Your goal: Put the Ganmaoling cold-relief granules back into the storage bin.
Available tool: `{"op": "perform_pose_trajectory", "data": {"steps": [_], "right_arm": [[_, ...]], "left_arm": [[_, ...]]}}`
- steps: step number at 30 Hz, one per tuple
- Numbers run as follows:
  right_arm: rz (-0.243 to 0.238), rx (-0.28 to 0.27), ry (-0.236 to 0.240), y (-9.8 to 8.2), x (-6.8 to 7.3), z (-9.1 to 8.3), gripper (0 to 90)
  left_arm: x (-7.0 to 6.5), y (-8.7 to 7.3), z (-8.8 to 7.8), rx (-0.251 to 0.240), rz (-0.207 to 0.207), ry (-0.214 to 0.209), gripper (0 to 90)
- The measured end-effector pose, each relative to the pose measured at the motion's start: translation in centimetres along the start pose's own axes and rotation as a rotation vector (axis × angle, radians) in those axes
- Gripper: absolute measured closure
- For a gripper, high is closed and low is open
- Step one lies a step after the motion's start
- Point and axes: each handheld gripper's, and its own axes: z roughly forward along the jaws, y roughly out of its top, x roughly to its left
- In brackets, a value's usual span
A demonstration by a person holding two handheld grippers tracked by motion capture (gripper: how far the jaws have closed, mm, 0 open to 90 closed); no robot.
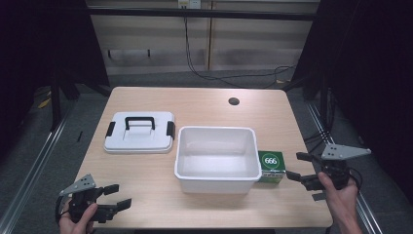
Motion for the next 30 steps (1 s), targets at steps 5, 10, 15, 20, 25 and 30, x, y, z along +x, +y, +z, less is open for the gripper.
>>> {"op": "perform_pose_trajectory", "data": {"steps": [5, 10, 15, 20, 25, 30], "right_arm": [[-0.006, 0.005, -0.01, 1.6, -0.5, 0.4, 13.0], [-0.086, 0.074, 0.006, 2.9, -0.3, 1.1, 18.3], [-0.113, 0.125, 0.063, 4.1, -0.3, 1.5, 22.7], [-0.124, 0.183, 0.076, 4.3, -0.7, 2.1, 19.5], [-0.164, 0.245, 0.107, 4.4, -1.3, 2.9, 17.3], [-0.189, 0.261, 0.099, 4.7, -1.7, 3.4, 12.9]], "left_arm": [[0.0, 0.0, 0.1, 0.002, -0.003, 0.0, 17.0], [0.0, 0.0, 0.1, 0.001, -0.003, 0.0, 16.9], [-0.1, 0.0, 0.1, 0.004, -0.001, -0.001, 17.0], [0.0, 0.0, 0.1, 0.002, -0.006, 0.0, 17.0], [0.0, 0.0, 0.1, 0.005, -0.007, 0.003, 16.9], [0.0, 0.0, 0.1, 0.003, -0.006, 0.002, 16.9]]}}
